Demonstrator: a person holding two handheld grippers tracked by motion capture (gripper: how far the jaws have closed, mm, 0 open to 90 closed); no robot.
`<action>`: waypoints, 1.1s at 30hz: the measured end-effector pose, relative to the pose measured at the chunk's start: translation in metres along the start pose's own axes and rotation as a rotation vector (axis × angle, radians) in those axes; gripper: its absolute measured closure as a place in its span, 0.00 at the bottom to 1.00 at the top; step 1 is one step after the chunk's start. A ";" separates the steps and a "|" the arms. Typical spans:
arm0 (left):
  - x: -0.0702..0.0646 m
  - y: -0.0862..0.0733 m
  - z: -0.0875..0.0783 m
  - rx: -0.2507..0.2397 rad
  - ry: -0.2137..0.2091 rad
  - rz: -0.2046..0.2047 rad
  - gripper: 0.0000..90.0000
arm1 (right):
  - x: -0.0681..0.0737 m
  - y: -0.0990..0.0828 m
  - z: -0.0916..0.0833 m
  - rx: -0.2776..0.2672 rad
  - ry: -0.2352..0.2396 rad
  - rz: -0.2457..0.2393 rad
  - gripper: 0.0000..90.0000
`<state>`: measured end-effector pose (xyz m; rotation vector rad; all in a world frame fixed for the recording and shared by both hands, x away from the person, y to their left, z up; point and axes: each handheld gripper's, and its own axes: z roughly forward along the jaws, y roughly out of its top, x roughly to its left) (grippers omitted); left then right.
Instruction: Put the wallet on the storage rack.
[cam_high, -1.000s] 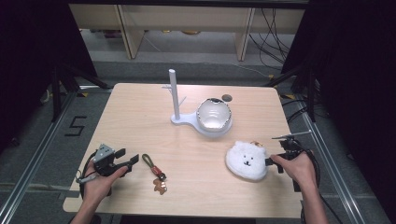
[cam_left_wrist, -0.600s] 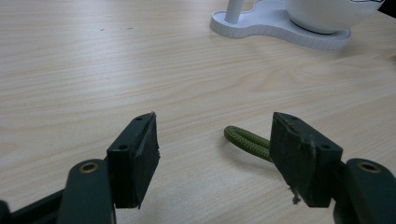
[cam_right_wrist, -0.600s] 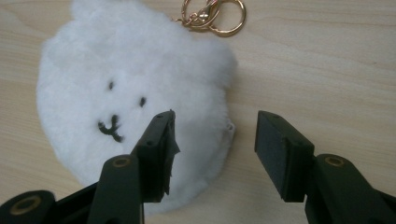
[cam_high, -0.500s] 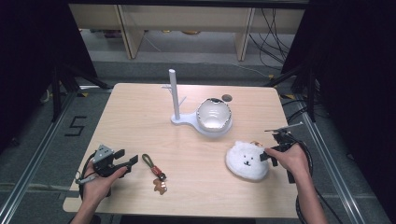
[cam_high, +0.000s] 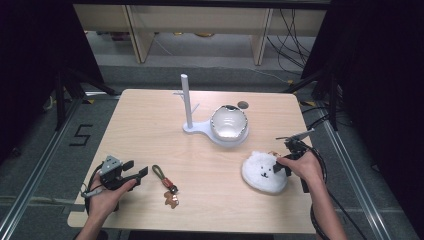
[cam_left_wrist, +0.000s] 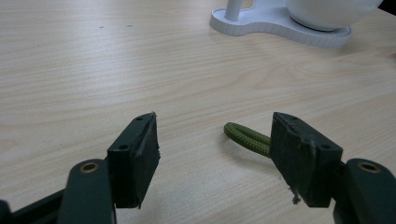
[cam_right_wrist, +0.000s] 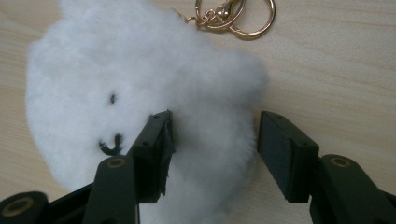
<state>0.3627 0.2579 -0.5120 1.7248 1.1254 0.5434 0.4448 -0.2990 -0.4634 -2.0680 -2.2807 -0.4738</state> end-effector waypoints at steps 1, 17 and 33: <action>0.000 0.000 0.000 -0.002 -0.002 -0.004 0.36 | 0.000 0.001 0.001 0.024 -0.010 -0.001 0.52; -0.001 -0.003 -0.001 0.014 0.008 -0.045 0.36 | 0.000 0.005 0.009 0.032 0.044 -0.060 0.81; 0.000 -0.004 0.000 -0.001 0.002 -0.036 0.37 | 0.017 -0.011 -0.035 -0.141 0.011 -0.134 0.86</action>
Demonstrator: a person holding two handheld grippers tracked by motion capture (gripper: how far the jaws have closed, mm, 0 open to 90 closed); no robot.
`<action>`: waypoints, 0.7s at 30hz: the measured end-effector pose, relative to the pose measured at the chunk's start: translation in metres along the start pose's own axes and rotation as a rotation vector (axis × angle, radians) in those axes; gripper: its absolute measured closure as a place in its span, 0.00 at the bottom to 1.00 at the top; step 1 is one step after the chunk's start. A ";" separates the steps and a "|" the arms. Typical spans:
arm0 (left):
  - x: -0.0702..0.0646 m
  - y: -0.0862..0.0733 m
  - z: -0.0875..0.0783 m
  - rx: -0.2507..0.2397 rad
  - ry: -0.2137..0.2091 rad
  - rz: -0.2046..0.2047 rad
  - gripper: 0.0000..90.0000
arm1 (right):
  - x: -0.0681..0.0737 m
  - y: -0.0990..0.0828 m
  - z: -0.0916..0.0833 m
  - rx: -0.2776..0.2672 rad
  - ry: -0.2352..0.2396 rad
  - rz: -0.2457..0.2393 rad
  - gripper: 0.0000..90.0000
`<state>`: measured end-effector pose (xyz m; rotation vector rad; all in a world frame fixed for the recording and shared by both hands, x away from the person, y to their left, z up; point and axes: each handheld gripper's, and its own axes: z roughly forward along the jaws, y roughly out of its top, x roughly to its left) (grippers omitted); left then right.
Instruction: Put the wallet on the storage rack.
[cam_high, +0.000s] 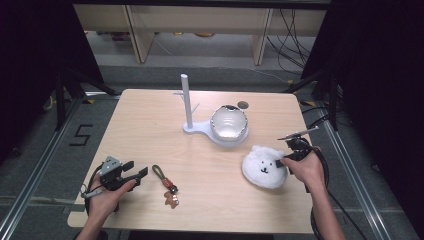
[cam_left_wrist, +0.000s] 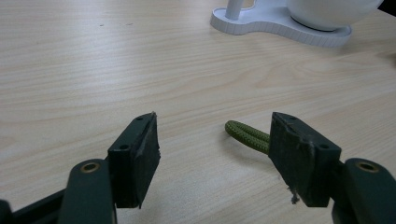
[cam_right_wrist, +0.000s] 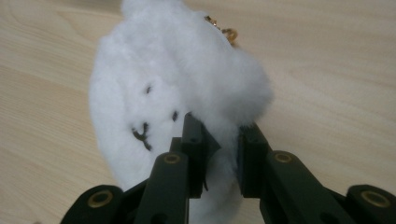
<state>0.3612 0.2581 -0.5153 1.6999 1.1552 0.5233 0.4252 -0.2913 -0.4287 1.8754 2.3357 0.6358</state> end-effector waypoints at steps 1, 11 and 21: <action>0.000 0.000 -0.001 0.004 0.003 -0.012 0.36 | 0.002 0.000 -0.003 -0.019 -0.004 -0.004 0.86; 0.002 0.000 0.001 -0.001 -0.004 0.027 0.36 | 0.021 0.006 -0.032 -0.103 -0.012 0.002 0.86; 0.002 -0.001 0.001 -0.004 -0.002 0.037 0.36 | 0.027 0.017 -0.043 -0.227 0.007 -0.146 0.86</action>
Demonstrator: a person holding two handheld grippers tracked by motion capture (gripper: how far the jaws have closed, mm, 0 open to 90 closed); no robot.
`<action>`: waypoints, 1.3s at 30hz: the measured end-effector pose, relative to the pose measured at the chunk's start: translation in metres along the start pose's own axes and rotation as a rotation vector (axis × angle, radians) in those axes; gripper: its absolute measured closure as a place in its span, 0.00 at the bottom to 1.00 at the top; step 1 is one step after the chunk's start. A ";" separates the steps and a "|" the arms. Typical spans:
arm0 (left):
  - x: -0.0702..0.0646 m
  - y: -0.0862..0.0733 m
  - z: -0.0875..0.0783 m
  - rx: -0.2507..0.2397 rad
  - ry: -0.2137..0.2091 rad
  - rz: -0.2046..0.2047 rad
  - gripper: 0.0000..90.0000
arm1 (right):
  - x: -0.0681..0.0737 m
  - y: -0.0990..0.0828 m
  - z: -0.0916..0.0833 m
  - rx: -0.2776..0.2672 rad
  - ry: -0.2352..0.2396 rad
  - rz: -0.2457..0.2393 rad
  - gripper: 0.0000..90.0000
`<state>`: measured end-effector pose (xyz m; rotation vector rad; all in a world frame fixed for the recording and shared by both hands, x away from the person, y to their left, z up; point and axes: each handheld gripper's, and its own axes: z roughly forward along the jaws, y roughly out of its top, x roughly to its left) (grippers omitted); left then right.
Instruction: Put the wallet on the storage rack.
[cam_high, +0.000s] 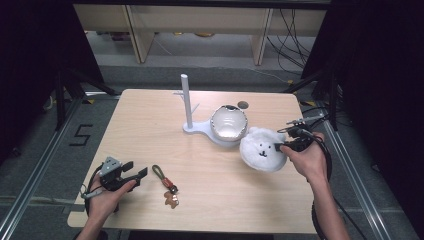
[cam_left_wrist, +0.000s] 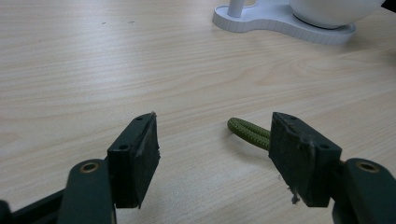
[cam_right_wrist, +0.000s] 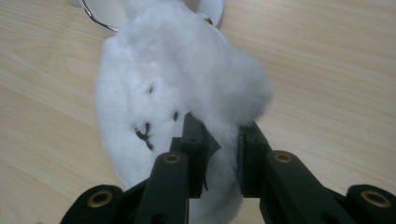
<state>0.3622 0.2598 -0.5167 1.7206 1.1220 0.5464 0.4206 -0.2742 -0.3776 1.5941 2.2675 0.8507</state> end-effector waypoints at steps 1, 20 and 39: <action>0.000 0.000 0.000 -0.003 0.000 0.002 0.36 | 0.001 0.004 -0.003 -0.002 -0.036 -0.029 0.86; -0.001 -0.004 -0.001 -0.013 0.025 0.011 0.37 | 0.008 0.017 -0.011 -0.094 -0.074 -0.093 0.86; -0.003 -0.007 0.000 -0.020 0.045 0.008 0.37 | 0.018 0.030 -0.015 -0.184 -0.083 -0.122 0.86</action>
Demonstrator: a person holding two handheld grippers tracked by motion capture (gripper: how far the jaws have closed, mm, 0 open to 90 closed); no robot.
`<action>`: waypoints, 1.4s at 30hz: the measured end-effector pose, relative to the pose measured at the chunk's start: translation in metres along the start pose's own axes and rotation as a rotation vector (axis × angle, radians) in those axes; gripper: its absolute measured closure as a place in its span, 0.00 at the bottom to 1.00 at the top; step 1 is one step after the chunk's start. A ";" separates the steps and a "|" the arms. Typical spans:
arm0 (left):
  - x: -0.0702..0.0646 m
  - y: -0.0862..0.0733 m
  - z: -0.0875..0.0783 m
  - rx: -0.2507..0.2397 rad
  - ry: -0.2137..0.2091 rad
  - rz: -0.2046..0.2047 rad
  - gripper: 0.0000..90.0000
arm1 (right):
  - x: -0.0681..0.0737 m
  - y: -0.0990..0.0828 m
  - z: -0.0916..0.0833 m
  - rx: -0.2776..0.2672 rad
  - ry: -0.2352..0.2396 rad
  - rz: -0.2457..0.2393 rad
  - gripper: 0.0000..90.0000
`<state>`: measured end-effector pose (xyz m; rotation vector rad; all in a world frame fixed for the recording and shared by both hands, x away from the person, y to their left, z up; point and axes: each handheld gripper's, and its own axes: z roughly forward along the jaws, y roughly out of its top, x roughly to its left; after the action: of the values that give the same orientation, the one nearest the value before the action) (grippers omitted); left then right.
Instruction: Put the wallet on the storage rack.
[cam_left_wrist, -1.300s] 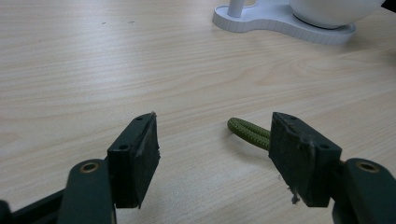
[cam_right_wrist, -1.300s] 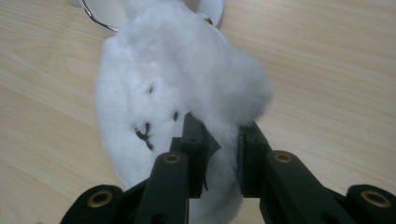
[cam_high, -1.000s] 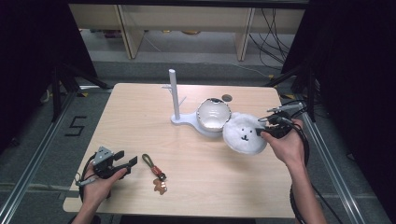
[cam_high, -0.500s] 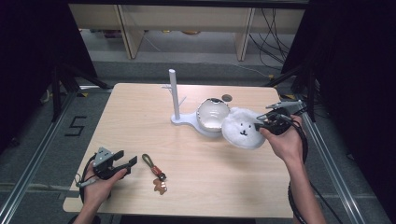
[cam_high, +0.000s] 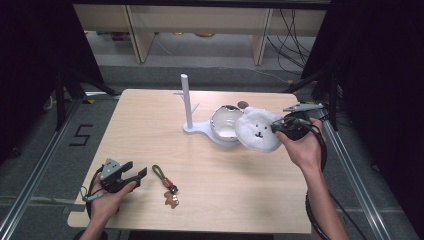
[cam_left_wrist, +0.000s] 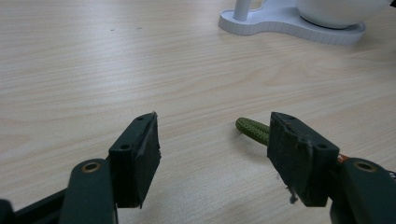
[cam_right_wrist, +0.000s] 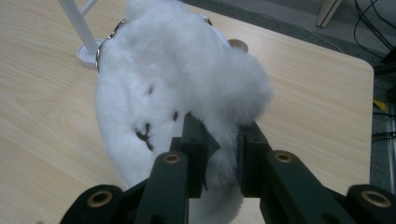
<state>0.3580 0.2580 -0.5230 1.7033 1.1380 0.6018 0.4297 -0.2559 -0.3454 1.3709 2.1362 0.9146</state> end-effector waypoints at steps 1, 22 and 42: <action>0.000 0.000 0.000 0.000 0.000 0.000 0.37 | 0.001 0.001 0.000 -0.002 -0.010 -0.006 0.86; 0.000 0.000 0.000 -0.009 0.002 -0.005 0.37 | 0.014 0.034 0.020 -0.054 -0.024 -0.105 0.86; 0.001 -0.001 0.000 -0.009 -0.001 -0.009 0.37 | 0.031 0.057 0.063 -0.027 -0.031 -0.155 0.86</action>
<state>0.3578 0.2591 -0.5235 1.6900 1.1398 0.6000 0.4944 -0.1924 -0.3478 1.1800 2.1635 0.8528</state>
